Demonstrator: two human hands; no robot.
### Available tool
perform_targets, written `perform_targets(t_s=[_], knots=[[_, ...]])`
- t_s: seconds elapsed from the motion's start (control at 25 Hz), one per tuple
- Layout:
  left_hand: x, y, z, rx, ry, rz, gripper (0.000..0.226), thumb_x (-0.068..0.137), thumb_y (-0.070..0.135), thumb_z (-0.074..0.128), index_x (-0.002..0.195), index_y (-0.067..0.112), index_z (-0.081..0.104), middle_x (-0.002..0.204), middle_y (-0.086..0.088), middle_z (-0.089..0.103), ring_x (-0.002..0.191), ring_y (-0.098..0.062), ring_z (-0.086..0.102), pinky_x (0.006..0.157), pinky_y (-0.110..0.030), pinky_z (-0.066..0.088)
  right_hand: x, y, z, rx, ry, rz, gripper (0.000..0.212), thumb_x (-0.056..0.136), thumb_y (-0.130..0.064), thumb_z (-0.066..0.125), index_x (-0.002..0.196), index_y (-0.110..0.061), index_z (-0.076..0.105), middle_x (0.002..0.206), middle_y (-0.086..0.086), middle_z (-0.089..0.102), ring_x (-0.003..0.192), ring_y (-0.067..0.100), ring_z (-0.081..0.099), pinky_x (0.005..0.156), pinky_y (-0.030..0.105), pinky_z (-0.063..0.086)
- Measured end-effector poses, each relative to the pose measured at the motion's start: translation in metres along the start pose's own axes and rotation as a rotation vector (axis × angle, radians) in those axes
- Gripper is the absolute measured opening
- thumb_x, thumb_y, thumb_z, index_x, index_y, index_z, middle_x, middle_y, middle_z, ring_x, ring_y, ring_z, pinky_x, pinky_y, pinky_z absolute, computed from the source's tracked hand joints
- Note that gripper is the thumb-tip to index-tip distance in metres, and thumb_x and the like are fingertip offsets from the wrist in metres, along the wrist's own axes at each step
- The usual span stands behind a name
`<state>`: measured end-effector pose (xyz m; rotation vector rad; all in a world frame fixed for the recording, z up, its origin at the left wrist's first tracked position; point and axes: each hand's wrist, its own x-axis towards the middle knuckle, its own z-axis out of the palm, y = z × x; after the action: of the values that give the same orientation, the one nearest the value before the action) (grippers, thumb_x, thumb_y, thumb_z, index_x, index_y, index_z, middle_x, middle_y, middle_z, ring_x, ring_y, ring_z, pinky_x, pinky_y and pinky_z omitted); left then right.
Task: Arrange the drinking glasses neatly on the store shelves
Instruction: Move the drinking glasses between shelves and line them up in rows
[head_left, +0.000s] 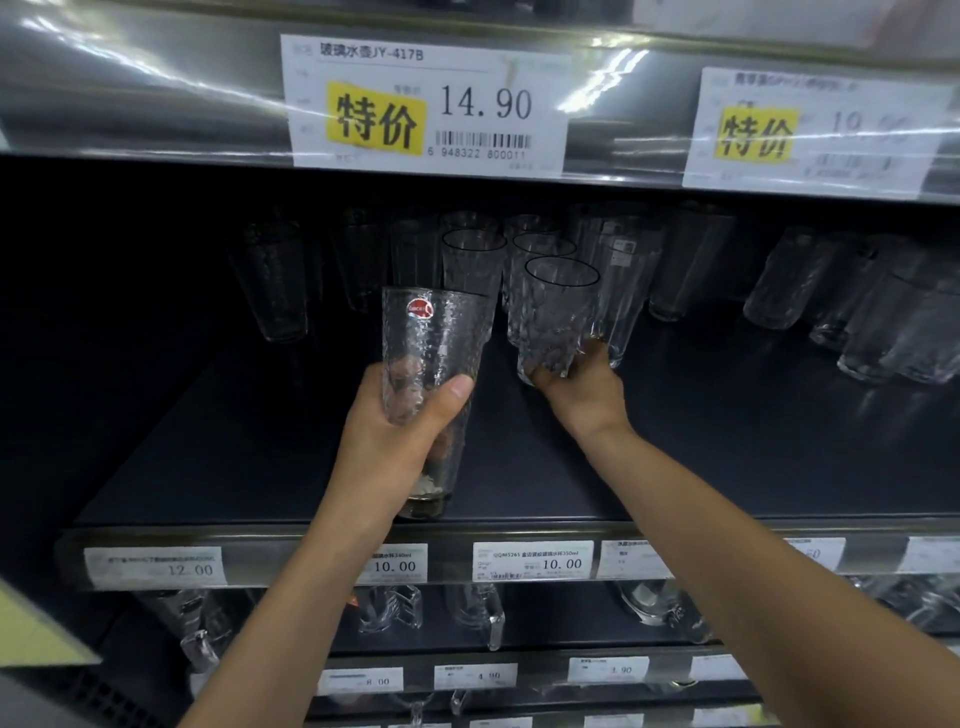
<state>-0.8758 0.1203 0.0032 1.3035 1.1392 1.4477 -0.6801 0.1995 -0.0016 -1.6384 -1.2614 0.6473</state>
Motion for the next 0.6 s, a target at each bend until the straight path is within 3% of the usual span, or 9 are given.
perform_targets(t_s=[0.08, 0.16, 0.32, 0.4, 0.48, 0.52, 0.6], knots=[[0.000, 0.002, 0.001, -0.004, -0.007, -0.007, 0.056, 0.068, 0.064, 0.075, 0.113, 0.035, 0.059, 0.105, 0.002, 0.072, 0.094, -0.027, 0.072, 0.083, -0.049, 0.060, -0.004, 0.004, -0.014, -0.039, -0.053, 0.018, 0.059, 0.089, -0.027, 0.070, 0.138, -0.015, 0.040, 0.112, -0.003, 0.064, 0.105, 0.013, 0.056, 0.081, 0.015, 0.037], [0.001, 0.003, 0.002, 0.011, -0.028, -0.010, 0.052, 0.069, 0.061, 0.072, 0.110, 0.033, 0.057, 0.103, -0.009, 0.071, 0.093, -0.036, 0.071, 0.080, -0.053, 0.061, -0.007, 0.013, -0.032, -0.112, -0.089, 0.018, 0.056, 0.088, -0.023, 0.070, 0.137, -0.015, 0.043, 0.100, -0.007, 0.064, 0.107, 0.016, 0.059, 0.085, 0.020, 0.040], [-0.007, 0.006, 0.019, 0.095, -0.094, 0.014, 0.061, 0.063, 0.077, 0.072, 0.104, 0.036, 0.052, 0.103, -0.011, 0.071, 0.093, -0.034, 0.071, 0.084, -0.058, 0.057, -0.013, 0.035, -0.095, -0.295, -0.206, -0.041, 0.038, 0.087, -0.022, 0.072, 0.123, -0.017, 0.060, 0.112, 0.000, 0.070, 0.108, 0.014, 0.063, 0.085, 0.013, 0.037], [-0.012, 0.008, 0.039, 0.094, -0.142, -0.006, 0.059, 0.064, 0.076, 0.072, 0.106, 0.041, 0.049, 0.112, -0.005, 0.069, 0.101, -0.024, 0.070, 0.076, -0.040, 0.061, -0.011, 0.048, -0.132, -0.407, -0.262, -0.088, 0.033, 0.090, -0.030, 0.069, 0.121, -0.019, 0.063, 0.114, -0.002, 0.068, 0.113, 0.016, 0.061, 0.091, 0.015, 0.036], [-0.020, 0.012, 0.067, 0.066, -0.177, -0.026, 0.051, 0.067, 0.056, 0.072, 0.109, 0.041, 0.046, 0.113, 0.001, 0.067, 0.098, -0.009, 0.069, 0.055, -0.019, 0.054, -0.002, 0.066, -0.170, -0.558, -0.295, -0.101, 0.034, 0.092, -0.043, 0.063, 0.124, -0.028, 0.063, 0.121, -0.006, 0.062, 0.126, 0.021, 0.050, 0.108, 0.030, 0.033], [-0.023, 0.014, 0.082, 0.043, -0.189, -0.029, 0.053, 0.068, 0.046, 0.074, 0.112, 0.039, 0.046, 0.111, 0.004, 0.067, 0.092, -0.002, 0.069, 0.053, -0.016, 0.051, 0.005, 0.075, -0.189, -0.619, -0.309, -0.095, 0.038, 0.092, -0.050, 0.060, 0.126, -0.034, 0.061, 0.129, -0.007, 0.058, 0.132, 0.023, 0.044, 0.113, 0.041, 0.029], [-0.029, 0.014, 0.119, -0.002, -0.208, -0.035, 0.059, 0.072, 0.026, 0.079, 0.120, 0.031, 0.045, 0.110, 0.006, 0.066, 0.088, 0.005, 0.069, 0.065, -0.013, 0.053, 0.022, 0.096, -0.231, -0.674, -0.326, -0.077, 0.050, 0.086, -0.066, 0.056, 0.131, -0.042, 0.056, 0.145, -0.008, 0.050, 0.139, 0.024, 0.037, 0.115, 0.053, 0.025]])
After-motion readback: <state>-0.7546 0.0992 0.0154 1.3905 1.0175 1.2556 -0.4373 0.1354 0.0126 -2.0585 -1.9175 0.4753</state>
